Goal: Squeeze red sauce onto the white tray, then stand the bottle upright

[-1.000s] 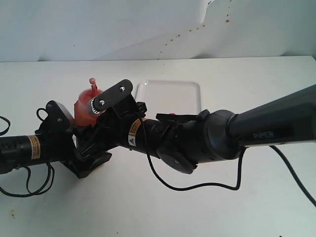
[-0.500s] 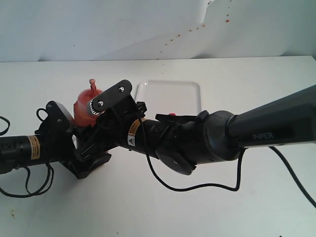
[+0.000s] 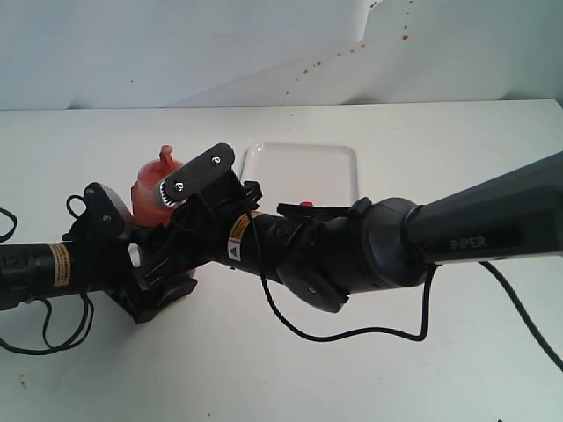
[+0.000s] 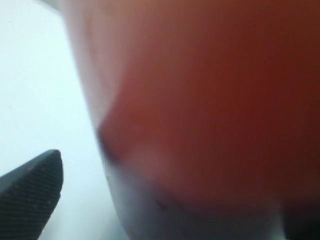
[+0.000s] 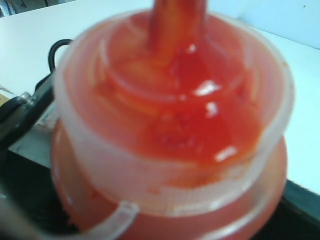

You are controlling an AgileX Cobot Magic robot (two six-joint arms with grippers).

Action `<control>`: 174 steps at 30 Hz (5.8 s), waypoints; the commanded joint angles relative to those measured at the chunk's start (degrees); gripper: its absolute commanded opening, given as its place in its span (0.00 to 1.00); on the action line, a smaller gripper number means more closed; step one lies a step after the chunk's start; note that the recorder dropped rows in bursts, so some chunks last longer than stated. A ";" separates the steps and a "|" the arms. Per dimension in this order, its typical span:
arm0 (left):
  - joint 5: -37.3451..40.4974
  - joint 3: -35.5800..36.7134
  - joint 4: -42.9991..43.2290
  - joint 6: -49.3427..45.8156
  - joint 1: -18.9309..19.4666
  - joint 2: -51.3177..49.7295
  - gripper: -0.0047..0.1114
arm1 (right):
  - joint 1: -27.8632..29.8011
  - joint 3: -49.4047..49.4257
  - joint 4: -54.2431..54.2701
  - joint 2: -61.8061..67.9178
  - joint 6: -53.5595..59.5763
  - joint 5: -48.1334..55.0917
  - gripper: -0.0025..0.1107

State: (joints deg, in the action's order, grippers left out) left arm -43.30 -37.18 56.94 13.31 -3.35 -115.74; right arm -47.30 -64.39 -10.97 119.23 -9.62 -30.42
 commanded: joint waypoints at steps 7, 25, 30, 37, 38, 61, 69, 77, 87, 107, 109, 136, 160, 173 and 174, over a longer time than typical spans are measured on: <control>7.84 -0.35 1.84 -7.70 0.11 3.35 0.94 | -0.12 -0.39 7.60 -0.88 5.57 -3.76 0.02; -9.53 8.68 -16.21 -4.87 19.49 19.76 0.94 | -1.53 -0.39 -15.05 -0.88 -9.22 -0.34 0.02; -20.71 12.30 -15.72 -3.76 24.70 19.76 0.94 | -3.60 -0.39 -15.60 -0.88 -8.66 -0.57 0.02; -22.42 12.86 -13.04 -4.38 24.82 19.63 0.94 | -4.07 -0.39 -14.95 -0.88 -8.71 -0.13 0.02; -22.54 12.86 -12.73 -4.38 24.82 19.63 0.94 | -4.07 -0.39 -14.95 -0.88 -8.71 -0.13 0.02; -22.89 12.86 -11.83 -4.38 24.82 19.63 0.94 | -4.07 -0.39 -14.95 -0.88 -8.45 2.00 0.10; -22.89 12.86 -11.72 -4.38 24.82 19.63 0.94 | -4.07 -0.39 -14.95 -0.88 -8.45 2.00 0.73; -22.89 12.86 -11.43 -4.38 24.82 19.63 0.94 | -4.07 -0.39 -14.95 -0.88 -8.45 2.00 0.95; -22.89 12.86 -11.43 -4.38 24.82 19.63 0.94 | -4.07 -0.39 -14.95 -1.40 -8.57 9.30 0.95; -22.89 12.86 -9.21 -4.38 24.82 19.63 0.94 | -9.91 2.63 -17.62 -8.49 -11.49 26.56 0.95; -22.89 12.86 -9.21 -4.38 24.82 19.63 0.94 | -10.52 2.63 -17.76 -8.63 -11.49 29.00 0.95; -26.67 12.86 -6.58 -4.38 24.82 19.63 0.94 | -14.46 11.33 -16.23 -24.48 -11.25 41.42 0.95; -26.67 12.86 -4.95 0.04 24.69 19.63 0.94 | -4.00 22.29 -28.96 -52.96 -11.40 34.98 0.95; -26.67 12.86 -2.82 0.29 24.43 19.63 0.94 | -4.00 22.29 -30.61 -53.80 -11.01 34.58 0.95; -26.67 12.86 -2.48 0.29 24.43 19.63 0.94 | -4.00 22.29 -30.61 -53.80 -11.01 34.83 0.95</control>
State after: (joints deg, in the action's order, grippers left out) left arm -69.05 -24.58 54.06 13.01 21.31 -96.36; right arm -51.85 -42.21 -40.84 65.81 -21.15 4.74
